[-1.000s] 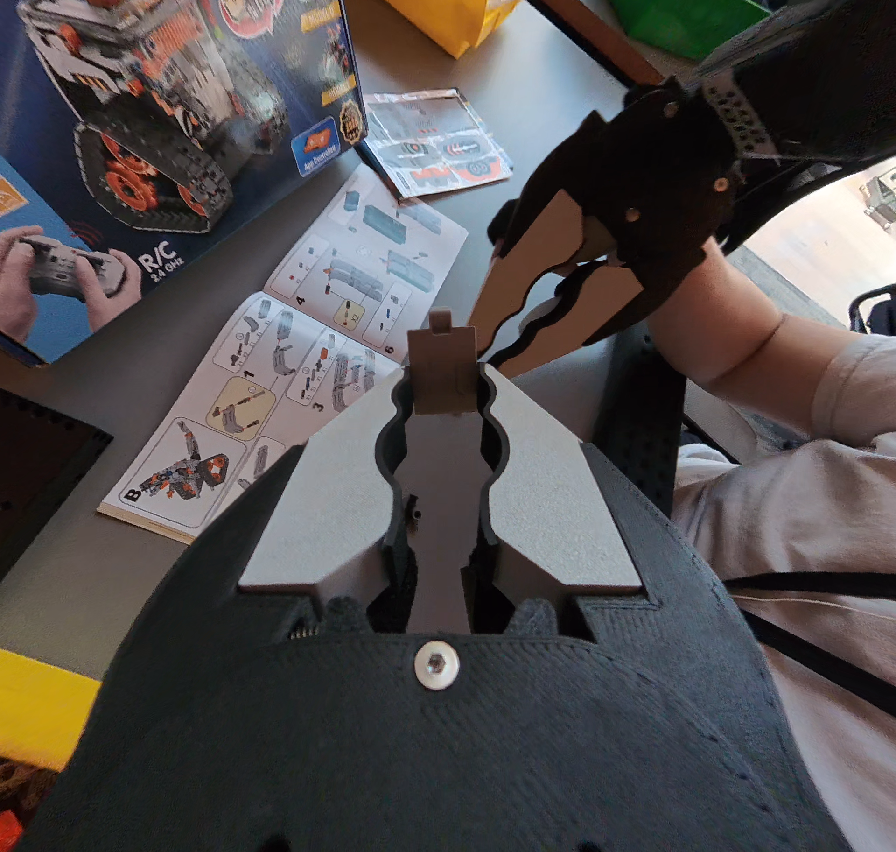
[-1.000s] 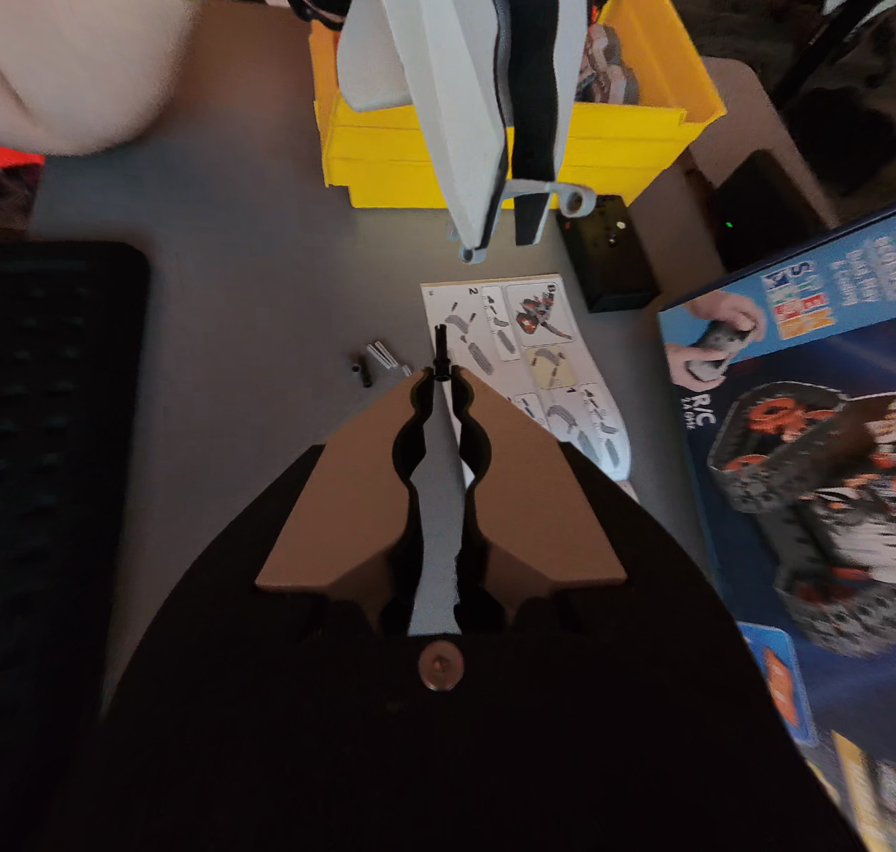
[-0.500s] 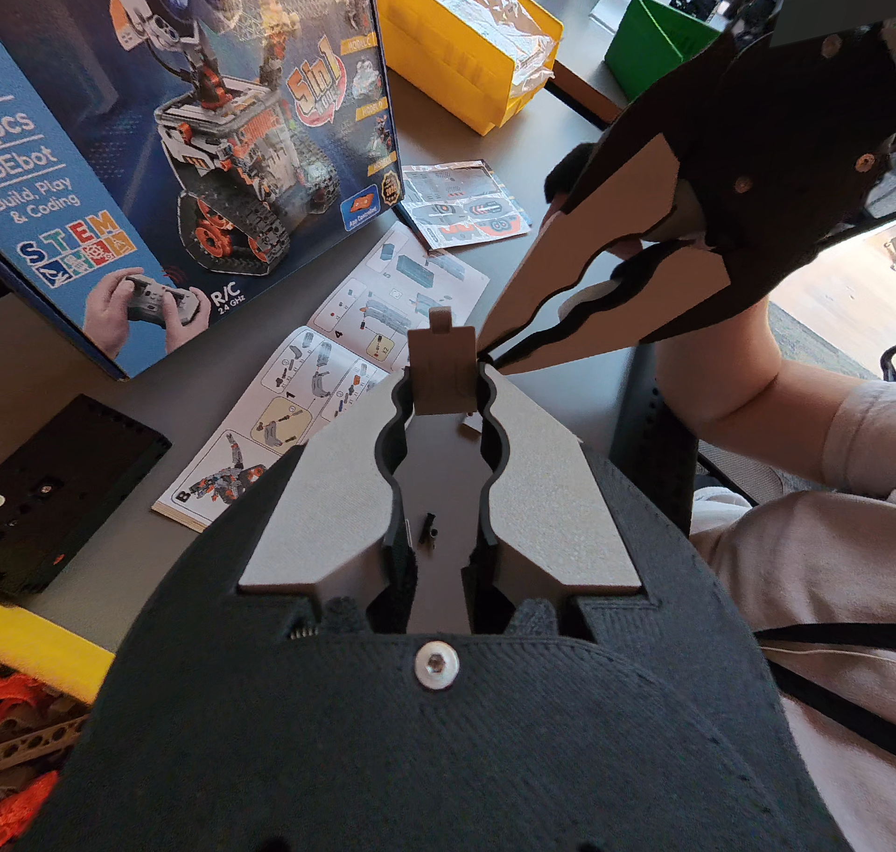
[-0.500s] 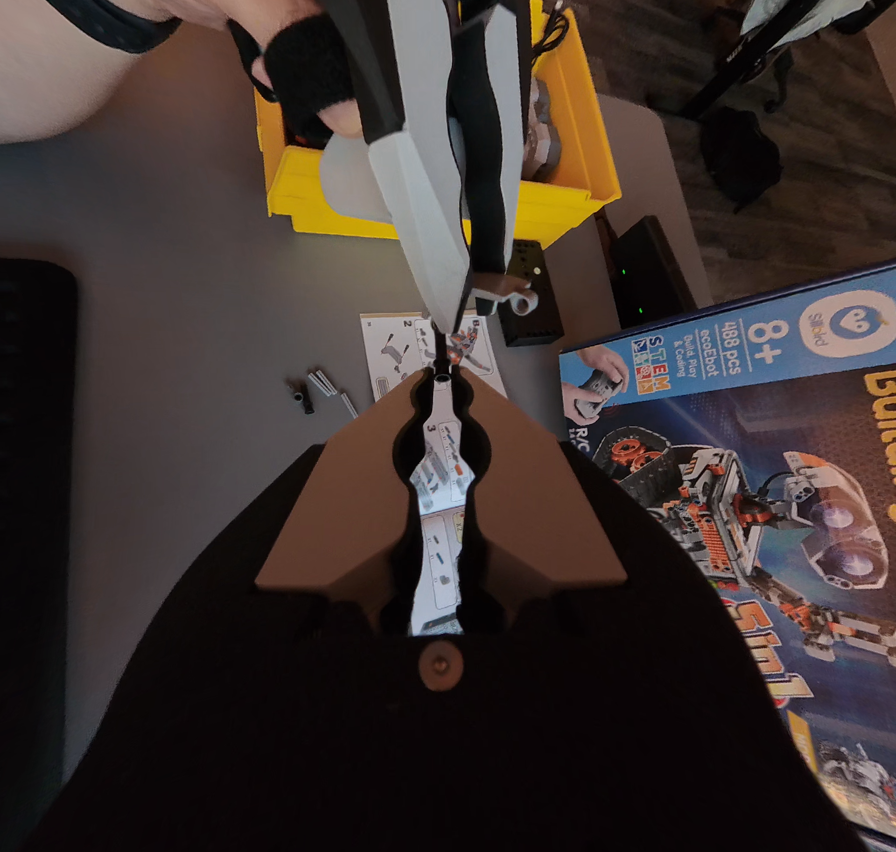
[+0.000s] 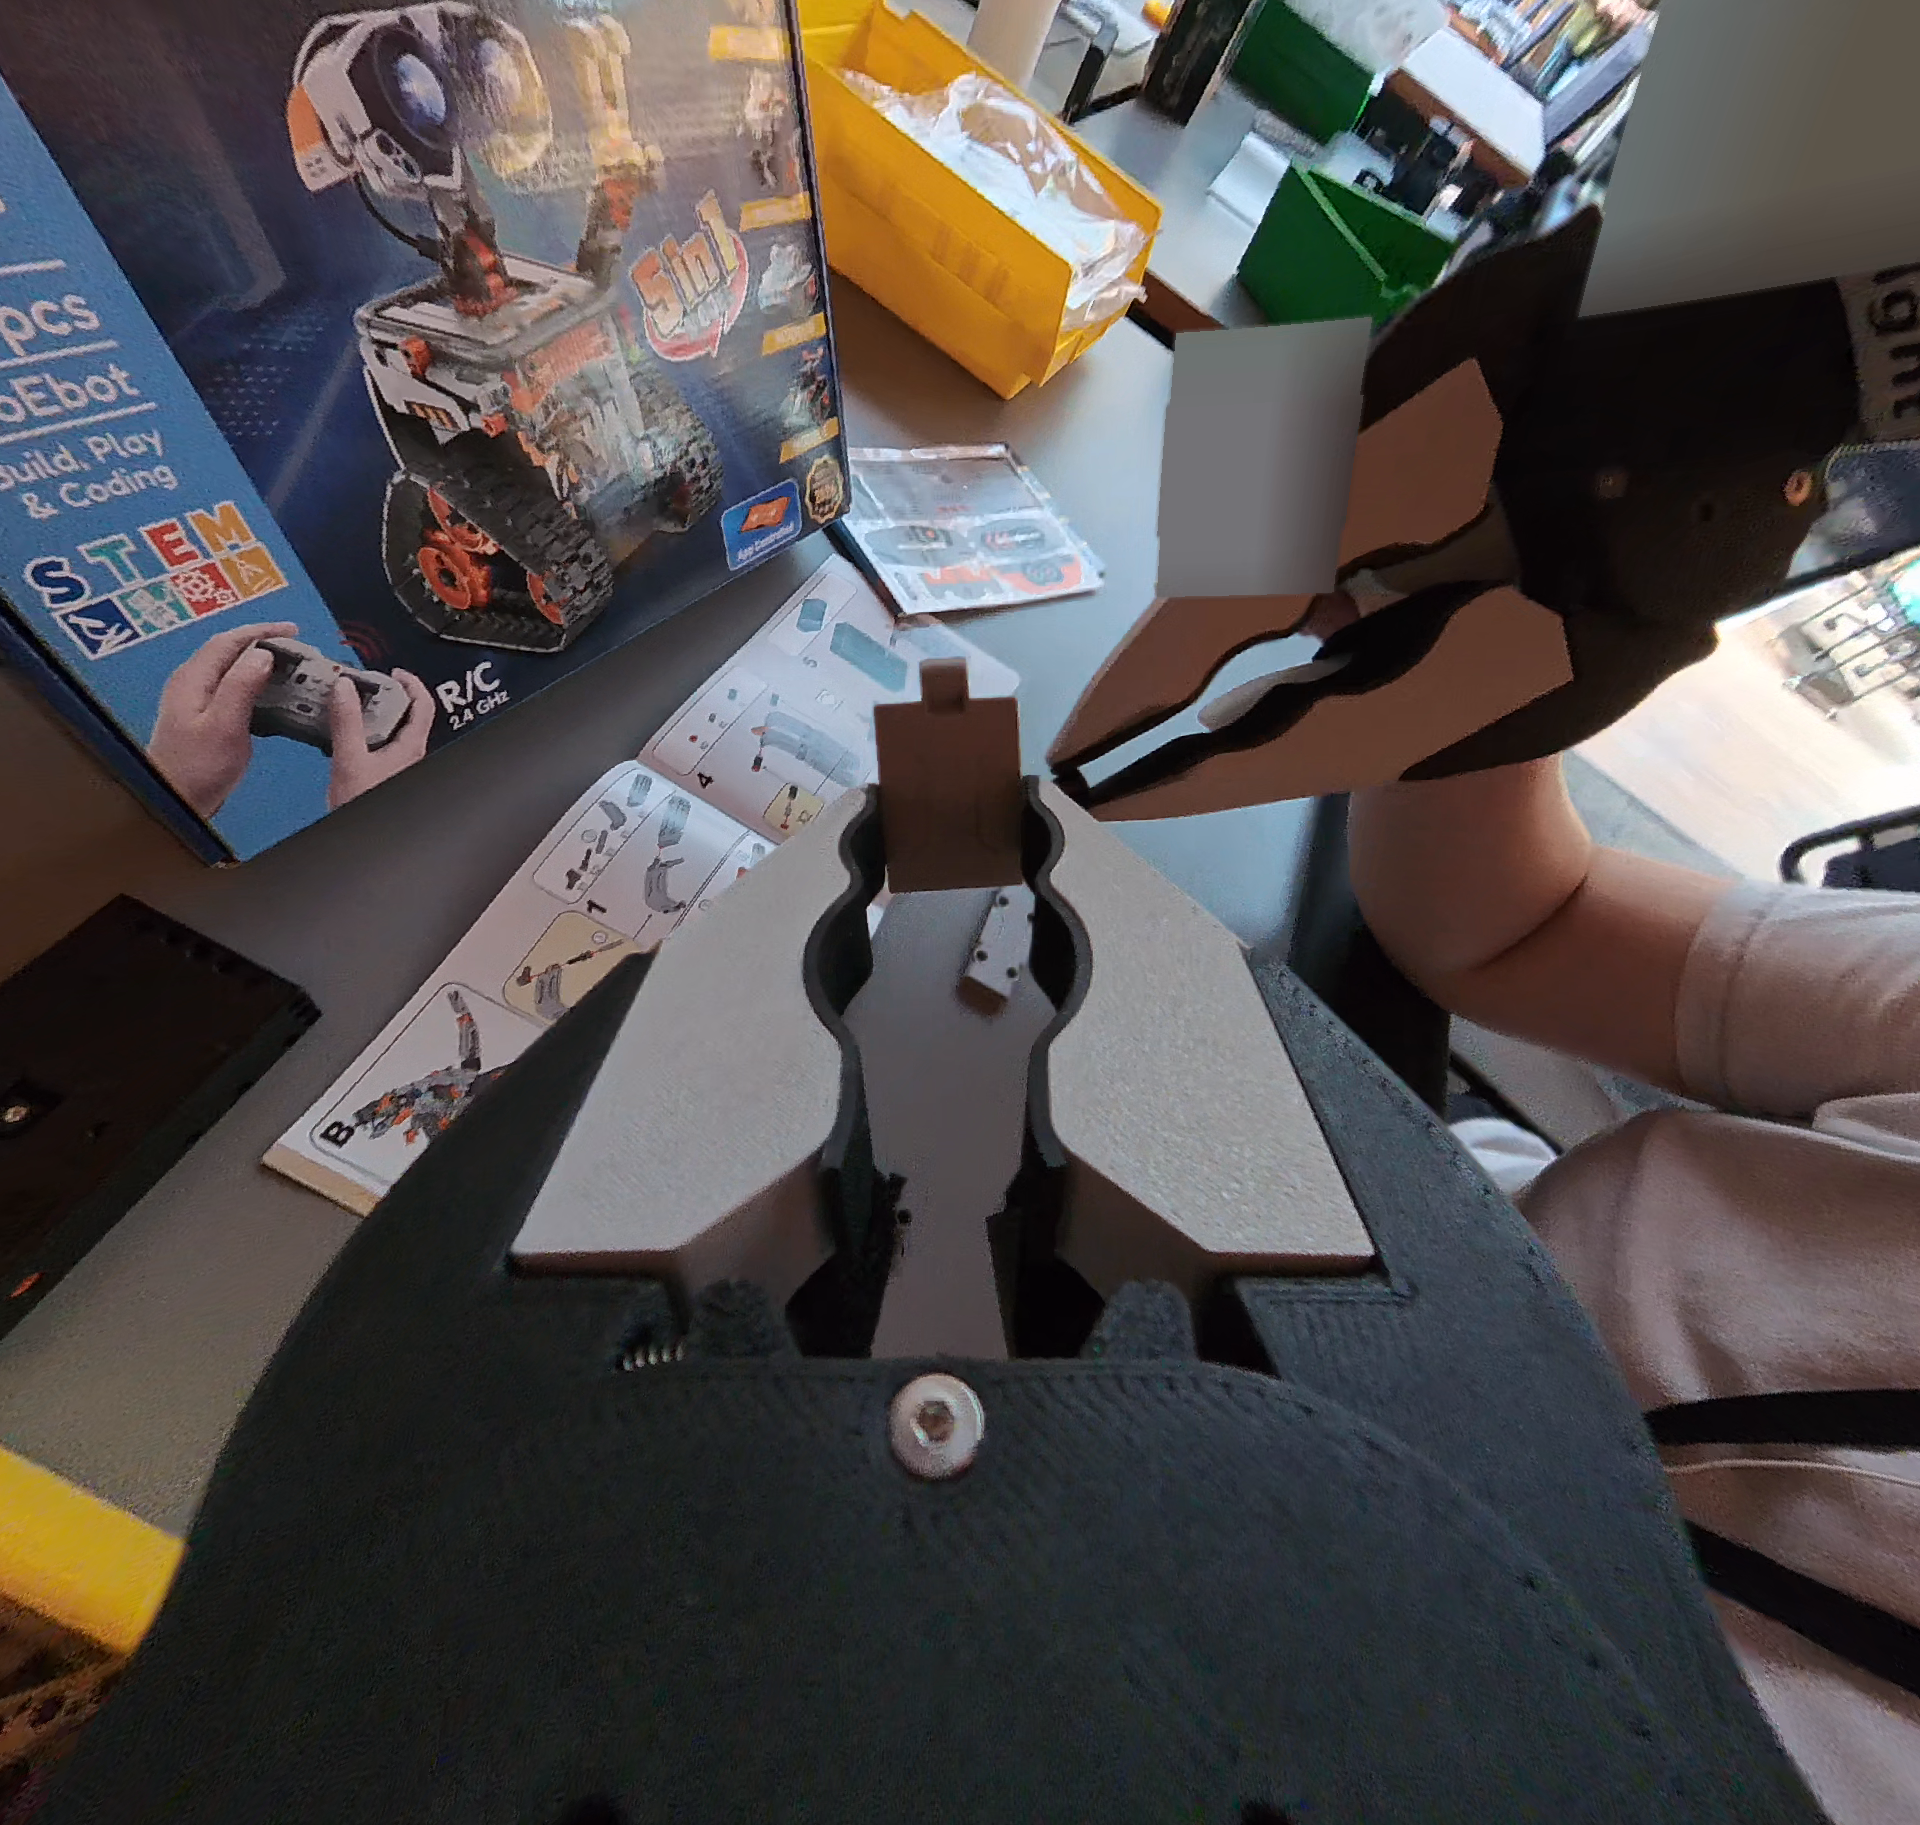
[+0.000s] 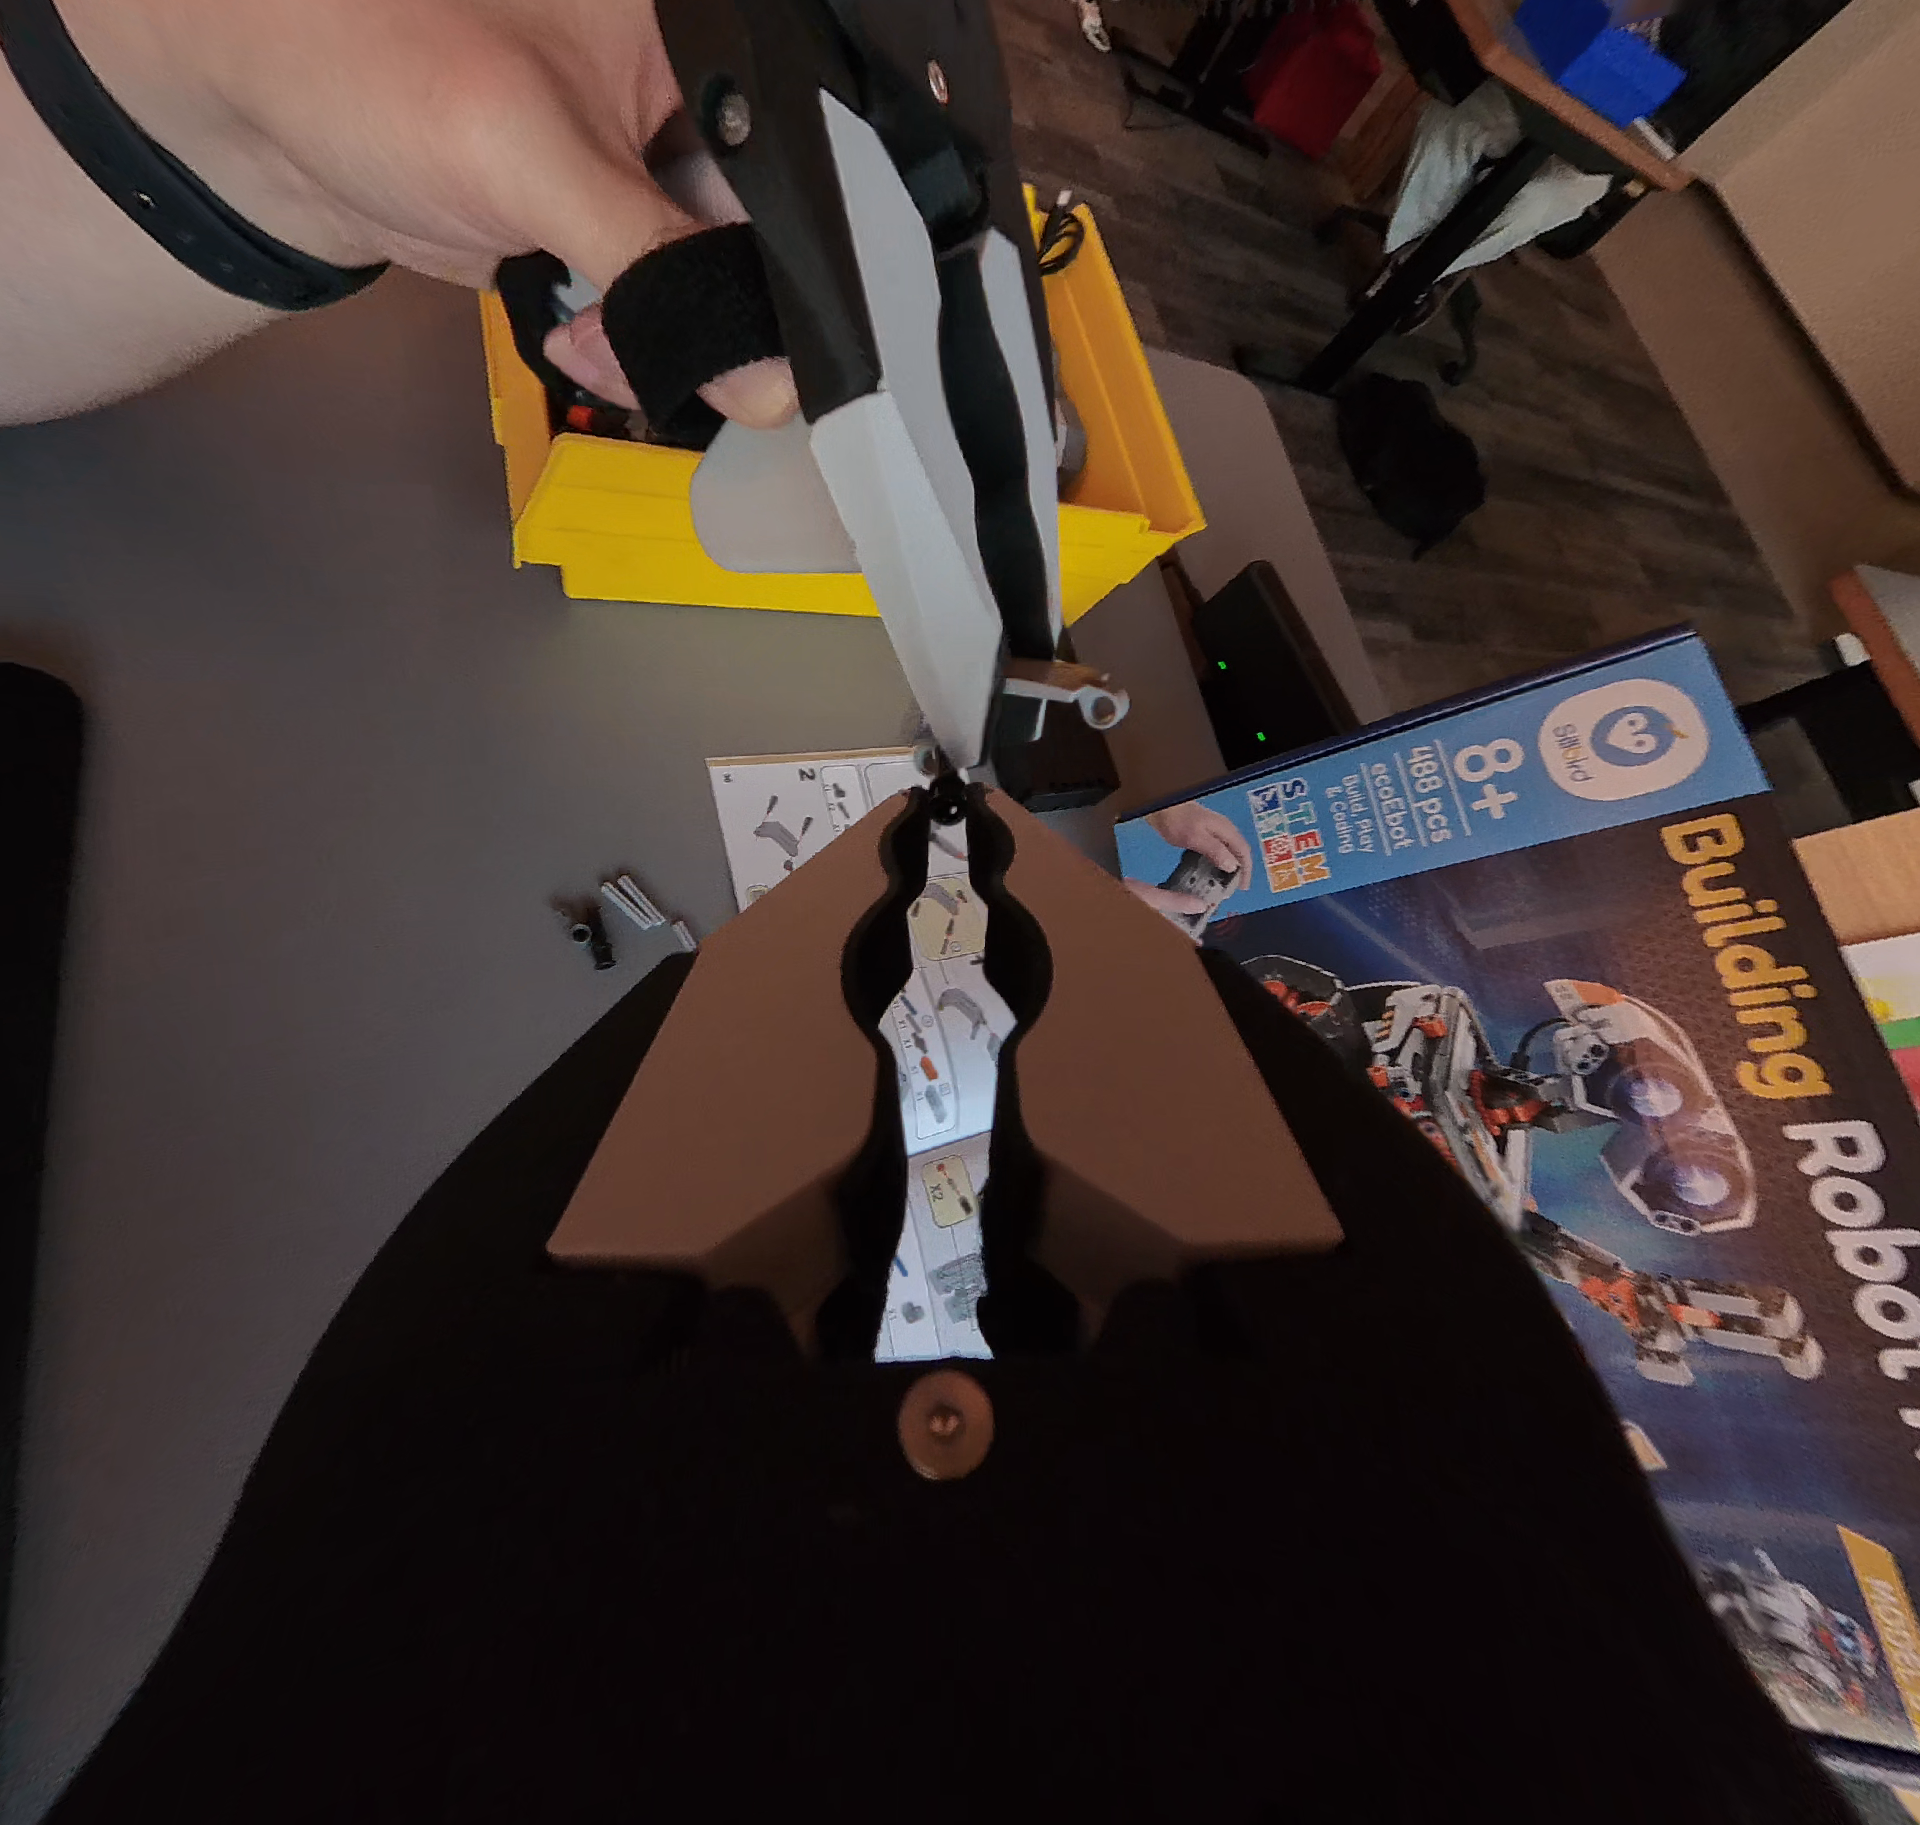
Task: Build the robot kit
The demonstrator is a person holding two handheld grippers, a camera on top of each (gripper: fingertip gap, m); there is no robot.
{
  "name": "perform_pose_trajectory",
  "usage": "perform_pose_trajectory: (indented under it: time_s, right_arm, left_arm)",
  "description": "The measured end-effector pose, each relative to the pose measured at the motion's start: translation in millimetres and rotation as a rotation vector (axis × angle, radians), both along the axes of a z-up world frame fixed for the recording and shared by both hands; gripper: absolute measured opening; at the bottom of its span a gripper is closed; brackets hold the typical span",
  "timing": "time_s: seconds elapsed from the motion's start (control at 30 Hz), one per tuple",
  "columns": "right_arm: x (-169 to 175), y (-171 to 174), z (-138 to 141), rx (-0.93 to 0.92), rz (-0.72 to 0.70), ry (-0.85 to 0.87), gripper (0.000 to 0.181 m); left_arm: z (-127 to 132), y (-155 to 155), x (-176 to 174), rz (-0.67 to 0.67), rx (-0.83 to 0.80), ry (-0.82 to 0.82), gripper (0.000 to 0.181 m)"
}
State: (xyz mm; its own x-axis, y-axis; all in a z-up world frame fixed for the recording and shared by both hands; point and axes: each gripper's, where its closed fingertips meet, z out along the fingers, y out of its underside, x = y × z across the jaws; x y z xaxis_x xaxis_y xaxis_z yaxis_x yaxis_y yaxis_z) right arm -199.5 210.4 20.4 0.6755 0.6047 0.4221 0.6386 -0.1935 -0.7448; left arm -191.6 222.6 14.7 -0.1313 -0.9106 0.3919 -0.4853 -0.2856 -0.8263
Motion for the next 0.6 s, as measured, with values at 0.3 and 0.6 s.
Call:
perform_pose_trajectory:
  time_s: [0.3,0.6]
  right_arm:
    - [6,0,30,0.217,-0.162,-0.157,0.005]
    - [2,-2,46,0.284,-0.192,-0.112,0.005]
  left_arm:
    - [42,8,5,0.054,-0.118,-0.314,0.024]
    - [62,4,0,0.101,0.011,-0.414,0.024]
